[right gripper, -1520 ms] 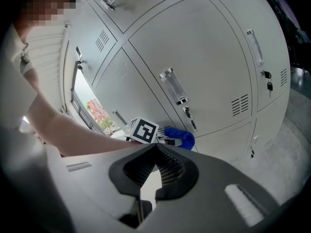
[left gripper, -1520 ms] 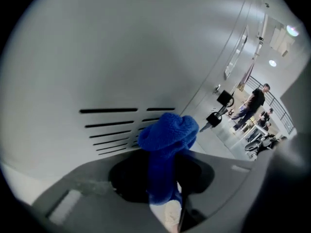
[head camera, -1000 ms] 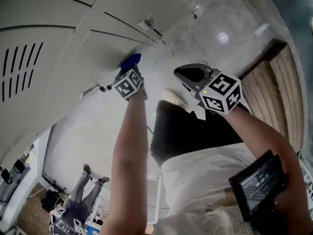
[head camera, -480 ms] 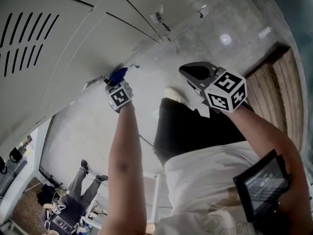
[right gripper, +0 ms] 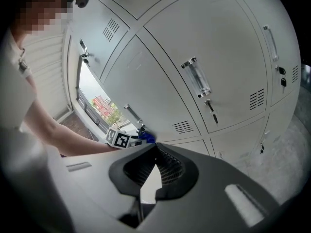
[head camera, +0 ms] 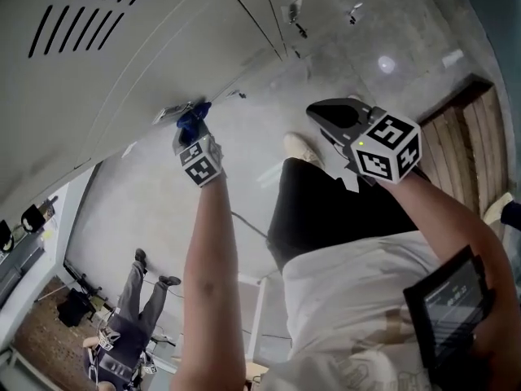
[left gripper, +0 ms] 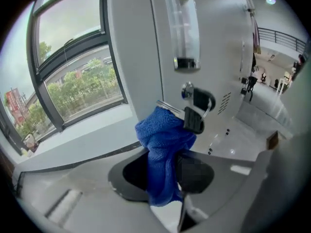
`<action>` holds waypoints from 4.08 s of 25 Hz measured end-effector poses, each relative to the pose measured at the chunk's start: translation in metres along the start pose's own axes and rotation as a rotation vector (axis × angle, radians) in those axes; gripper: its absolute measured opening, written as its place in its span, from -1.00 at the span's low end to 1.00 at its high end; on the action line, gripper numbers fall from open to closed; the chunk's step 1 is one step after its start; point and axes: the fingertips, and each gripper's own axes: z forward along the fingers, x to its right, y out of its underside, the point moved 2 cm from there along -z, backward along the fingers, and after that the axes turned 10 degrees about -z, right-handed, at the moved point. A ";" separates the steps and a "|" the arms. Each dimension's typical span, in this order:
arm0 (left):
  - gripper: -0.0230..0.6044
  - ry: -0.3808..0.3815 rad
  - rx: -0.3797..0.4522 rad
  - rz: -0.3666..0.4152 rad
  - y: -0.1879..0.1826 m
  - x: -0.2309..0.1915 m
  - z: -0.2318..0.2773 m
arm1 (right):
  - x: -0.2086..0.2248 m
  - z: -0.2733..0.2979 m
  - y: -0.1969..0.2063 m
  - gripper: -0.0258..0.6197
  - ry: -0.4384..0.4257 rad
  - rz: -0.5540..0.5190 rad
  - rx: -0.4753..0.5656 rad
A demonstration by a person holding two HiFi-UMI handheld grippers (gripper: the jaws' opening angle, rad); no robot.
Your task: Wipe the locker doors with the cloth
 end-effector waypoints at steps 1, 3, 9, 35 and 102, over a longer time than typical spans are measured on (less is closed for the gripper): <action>-0.53 0.021 0.018 -0.008 -0.006 0.000 -0.006 | -0.001 -0.001 -0.002 -0.90 -0.001 0.003 0.002; -0.53 0.063 0.045 -0.038 -0.016 0.000 -0.016 | -0.002 -0.001 -0.005 -0.90 0.002 0.015 0.006; -0.53 0.135 0.117 -0.086 -0.047 -0.002 -0.053 | -0.022 0.003 -0.031 -0.90 -0.030 0.025 0.059; -0.52 0.263 0.411 -0.016 -0.184 0.016 -0.213 | -0.080 -0.017 -0.104 -0.90 0.028 0.030 0.250; -0.51 0.293 -0.198 -0.474 -0.048 0.208 0.062 | 0.058 -0.105 -0.058 -0.90 0.148 0.067 0.200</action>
